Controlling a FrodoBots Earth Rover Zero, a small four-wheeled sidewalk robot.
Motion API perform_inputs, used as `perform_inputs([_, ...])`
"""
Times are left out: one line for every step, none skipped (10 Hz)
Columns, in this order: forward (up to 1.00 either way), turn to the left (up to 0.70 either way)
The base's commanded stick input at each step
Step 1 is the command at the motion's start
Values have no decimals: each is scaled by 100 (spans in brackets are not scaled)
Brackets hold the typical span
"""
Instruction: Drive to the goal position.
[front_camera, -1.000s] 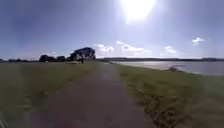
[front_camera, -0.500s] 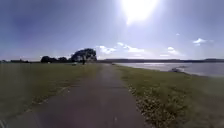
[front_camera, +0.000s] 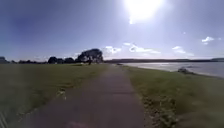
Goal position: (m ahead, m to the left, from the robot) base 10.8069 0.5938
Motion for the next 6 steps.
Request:
perform_inputs([70,5])
perform_inputs([70,5])
perform_inputs([70,5])
perform_inputs([70,5])
perform_inputs([70,5])
perform_inputs([70,5])
